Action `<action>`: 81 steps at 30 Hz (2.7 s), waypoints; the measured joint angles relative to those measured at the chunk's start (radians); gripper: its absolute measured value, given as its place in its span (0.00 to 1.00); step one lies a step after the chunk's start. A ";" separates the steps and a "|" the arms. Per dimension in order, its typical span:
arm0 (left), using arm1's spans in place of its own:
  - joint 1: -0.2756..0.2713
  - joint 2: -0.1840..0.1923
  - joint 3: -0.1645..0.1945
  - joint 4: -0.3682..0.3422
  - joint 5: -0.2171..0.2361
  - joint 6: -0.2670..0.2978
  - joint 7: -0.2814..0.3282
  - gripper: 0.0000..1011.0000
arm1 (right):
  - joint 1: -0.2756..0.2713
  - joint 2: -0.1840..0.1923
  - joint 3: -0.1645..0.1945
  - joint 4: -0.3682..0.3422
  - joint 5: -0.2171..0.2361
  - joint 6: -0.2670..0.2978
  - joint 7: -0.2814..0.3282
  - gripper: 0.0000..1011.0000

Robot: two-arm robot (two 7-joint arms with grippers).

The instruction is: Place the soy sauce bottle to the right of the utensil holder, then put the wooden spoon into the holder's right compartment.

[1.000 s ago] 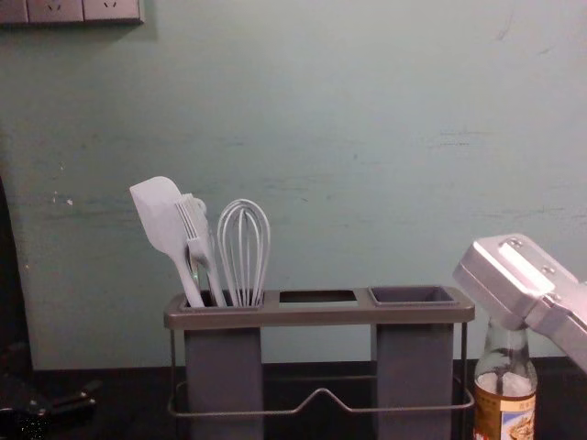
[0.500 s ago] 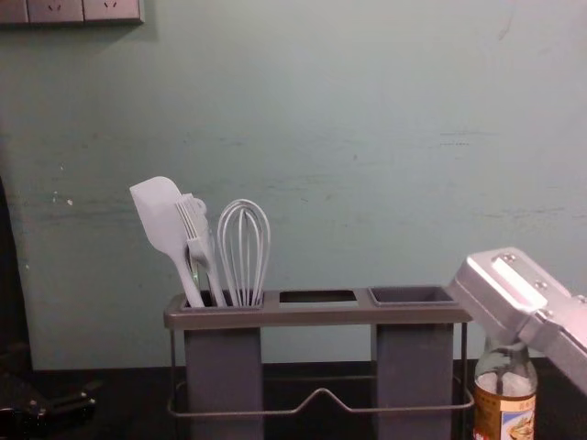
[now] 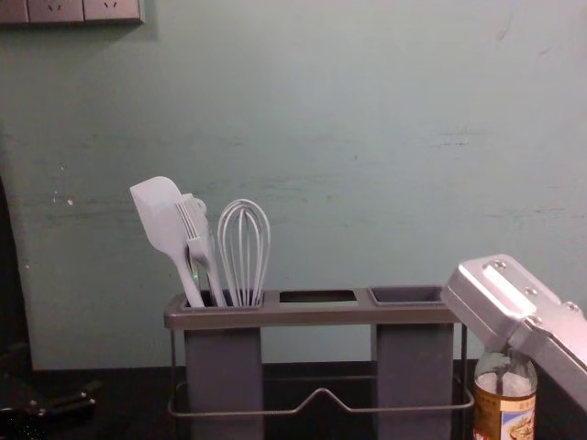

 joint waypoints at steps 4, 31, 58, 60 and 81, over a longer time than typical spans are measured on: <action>0.000 0.000 0.000 0.000 0.000 0.000 0.000 0.99 | 0.004 -0.007 0.002 0.011 -0.006 -0.003 0.007 0.99; 0.000 0.000 0.000 0.000 0.000 0.000 0.000 0.99 | 0.001 -0.026 0.034 -0.002 -0.055 -0.016 0.053 0.83; 0.000 0.000 0.000 0.000 0.000 0.000 0.000 0.99 | -0.215 0.113 0.172 -0.079 0.040 -0.834 0.220 0.83; 0.000 0.000 0.000 0.000 0.000 0.000 0.000 0.99 | -0.227 0.103 0.172 -0.064 0.036 -0.919 0.209 0.83; 0.000 0.000 0.000 0.000 0.000 0.000 0.000 0.99 | -0.264 -0.050 0.211 0.077 -0.040 -1.461 0.141 0.83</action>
